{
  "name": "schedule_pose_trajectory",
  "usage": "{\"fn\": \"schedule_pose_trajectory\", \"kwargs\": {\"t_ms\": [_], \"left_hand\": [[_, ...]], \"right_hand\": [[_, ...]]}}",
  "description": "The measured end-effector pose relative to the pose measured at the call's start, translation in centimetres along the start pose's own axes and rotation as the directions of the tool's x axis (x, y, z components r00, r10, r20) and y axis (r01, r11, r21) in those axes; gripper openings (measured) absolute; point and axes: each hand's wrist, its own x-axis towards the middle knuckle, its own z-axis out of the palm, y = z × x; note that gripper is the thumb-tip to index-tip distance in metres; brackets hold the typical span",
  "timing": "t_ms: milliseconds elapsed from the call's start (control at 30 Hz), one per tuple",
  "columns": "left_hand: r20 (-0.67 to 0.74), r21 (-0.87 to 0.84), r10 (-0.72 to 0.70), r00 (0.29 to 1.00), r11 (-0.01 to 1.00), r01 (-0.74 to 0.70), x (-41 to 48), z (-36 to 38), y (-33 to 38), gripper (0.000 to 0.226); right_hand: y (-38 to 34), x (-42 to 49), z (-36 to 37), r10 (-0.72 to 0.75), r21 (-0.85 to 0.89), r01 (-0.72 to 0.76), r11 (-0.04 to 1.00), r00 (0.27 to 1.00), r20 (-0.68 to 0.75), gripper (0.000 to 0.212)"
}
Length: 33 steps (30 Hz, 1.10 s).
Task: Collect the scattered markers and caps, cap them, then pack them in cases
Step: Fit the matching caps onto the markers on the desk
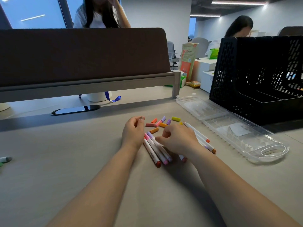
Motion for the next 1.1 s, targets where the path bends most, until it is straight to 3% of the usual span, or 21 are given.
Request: {"fn": "schedule_pose_trajectory", "kwargs": {"t_ms": [133, 400, 533, 600, 667, 733, 800, 1000, 1100], "left_hand": [[0.011, 0.024, 0.011, 1.0, 1.0, -0.011, 0.0, -0.1, -0.1, 0.023], [0.035, 0.086, 0.024, 0.999, 0.996, -0.027, 0.1, -0.1, -0.3, 0.021], [0.044, 0.108, 0.016, 0.999, 0.994, -0.021, 0.0, 0.0, -0.4, 0.02], [0.05, 0.111, 0.02, 0.999, 0.994, -0.025, 0.0, 0.0, -0.4, 0.019], [0.056, 0.099, 0.032, 0.998, 0.994, -0.037, 0.0, 0.0, -0.5, 0.017], [0.065, 0.076, 0.055, 0.996, 0.995, -0.06, 0.1, 0.0, -0.6, 0.016], [0.079, 0.087, 0.074, 0.994, 0.993, -0.081, 0.1, 0.0, -0.8, 0.015], [0.077, 0.174, 0.071, 0.994, 0.981, -0.083, 1.0, 0.3, -1.4, 0.023], [0.128, 0.313, 0.085, 0.988, 0.942, -0.122, 1.7, 0.9, -1.5, 0.034]], "right_hand": [[2.1, 0.7, -0.8, 0.135, 0.13, -0.133, 0.983, 0.991, -0.005, 0.025], [2.1, 0.4, -1.3, 0.15, -0.138, -0.144, 0.98, 0.988, 0.037, 0.032], [1.7, 0.6, -0.7, 0.148, -0.147, -0.143, 0.979, 0.989, 0.025, 0.032], [1.7, 0.6, -0.7, 0.171, -0.015, -0.171, 0.985, 0.985, -0.001, 0.035], [1.9, 0.5, -0.9, 0.199, 0.221, -0.185, 0.958, 0.979, -0.043, 0.037], [2.3, 0.5, -1.2, 0.235, 0.493, -0.16, 0.855, 0.967, -0.094, 0.038], [2.5, 0.6, -1.5, 0.287, 0.658, -0.135, 0.741, 0.949, -0.128, 0.044], [2.4, 0.6, -2.0, 0.325, 0.74, -0.158, 0.653, 0.942, -0.086, 0.035], [2.5, 0.8, -1.8, 0.352, 0.741, -0.166, 0.651, 0.931, -0.1, 0.037]]}}
